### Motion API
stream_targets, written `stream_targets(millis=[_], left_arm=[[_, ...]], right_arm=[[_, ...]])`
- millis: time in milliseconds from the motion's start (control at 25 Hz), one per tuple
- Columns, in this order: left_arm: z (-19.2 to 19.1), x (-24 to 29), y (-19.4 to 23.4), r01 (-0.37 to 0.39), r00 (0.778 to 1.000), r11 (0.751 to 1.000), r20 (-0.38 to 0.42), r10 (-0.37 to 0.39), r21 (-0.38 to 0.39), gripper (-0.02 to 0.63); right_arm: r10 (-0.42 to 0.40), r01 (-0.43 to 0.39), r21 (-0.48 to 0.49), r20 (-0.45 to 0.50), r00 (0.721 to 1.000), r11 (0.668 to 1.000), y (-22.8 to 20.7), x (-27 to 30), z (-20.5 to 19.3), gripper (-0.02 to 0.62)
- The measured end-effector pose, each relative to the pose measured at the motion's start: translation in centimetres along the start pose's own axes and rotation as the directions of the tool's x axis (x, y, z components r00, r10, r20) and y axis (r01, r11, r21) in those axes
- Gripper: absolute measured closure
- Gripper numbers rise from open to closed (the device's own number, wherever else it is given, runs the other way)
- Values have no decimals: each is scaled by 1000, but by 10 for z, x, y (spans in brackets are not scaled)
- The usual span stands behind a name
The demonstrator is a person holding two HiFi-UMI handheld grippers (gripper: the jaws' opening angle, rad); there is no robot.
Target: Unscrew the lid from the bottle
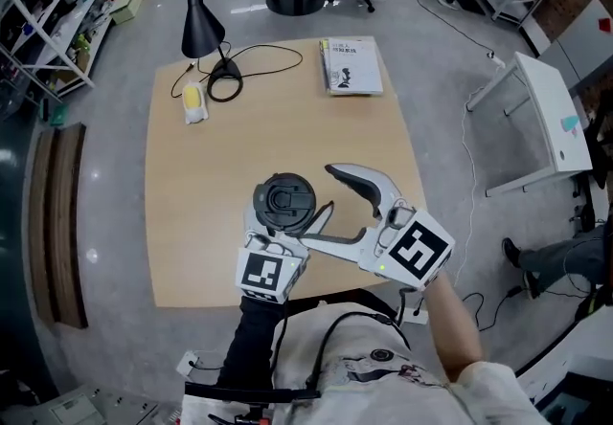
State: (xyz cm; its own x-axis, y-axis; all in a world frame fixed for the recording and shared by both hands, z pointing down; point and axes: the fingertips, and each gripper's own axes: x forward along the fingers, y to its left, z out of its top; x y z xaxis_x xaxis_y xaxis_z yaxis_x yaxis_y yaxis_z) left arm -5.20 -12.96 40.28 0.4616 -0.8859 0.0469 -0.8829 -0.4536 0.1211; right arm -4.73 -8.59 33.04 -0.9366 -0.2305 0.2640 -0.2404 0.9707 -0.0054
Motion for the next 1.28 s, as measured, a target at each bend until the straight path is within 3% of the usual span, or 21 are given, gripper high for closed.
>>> stream_targets(millis=[360, 520, 640, 760, 880, 960, 1040, 1160, 1240, 1280], left_arm=[[8, -1, -29, 152, 987, 987, -50, -150, 44, 169], [9, -1, -43, 220, 974, 974, -64, -216, 62, 169], [16, -1, -62, 275, 961, 960, -59, -272, 49, 169], [26, 3, -83, 312, 950, 950, -34, -312, 5, 169], [30, 9, -99, 302, 953, 953, -17, -303, -36, 170], [31, 13, -104, 271, 962, 960, -4, -272, -64, 169], [32, 19, -105, 229, 974, 969, 16, -228, -91, 169], [28, 24, -104, 156, 988, 986, 11, -156, -63, 169], [24, 28, -102, 88, 996, 996, -13, -88, 13, 169], [24, 30, -101, 50, 999, 997, -24, -48, 62, 169]], right_arm=[[144, -144, 9, 50, 988, 989, 19, 36, 4, 130], [246, -248, 8, 101, 964, 969, 24, 24, 8, 133], [393, -396, 0, 122, 911, 918, 30, 7, 13, 133], [547, -548, -15, 104, 831, 836, 34, -15, 19, 133], [621, -619, -45, 55, 782, 784, 33, -32, 18, 132], [616, -613, -68, 33, 787, 787, 31, -41, 15, 126], [586, -581, -93, 22, 810, 808, 26, -50, 12, 83], [448, -443, -78, 52, 893, 893, 8, -62, 12, 43], [313, -311, -74, 28, 949, 948, -5, -66, 3, 49], [266, -265, -77, 9, 964, 961, -6, -65, -3, 52]])
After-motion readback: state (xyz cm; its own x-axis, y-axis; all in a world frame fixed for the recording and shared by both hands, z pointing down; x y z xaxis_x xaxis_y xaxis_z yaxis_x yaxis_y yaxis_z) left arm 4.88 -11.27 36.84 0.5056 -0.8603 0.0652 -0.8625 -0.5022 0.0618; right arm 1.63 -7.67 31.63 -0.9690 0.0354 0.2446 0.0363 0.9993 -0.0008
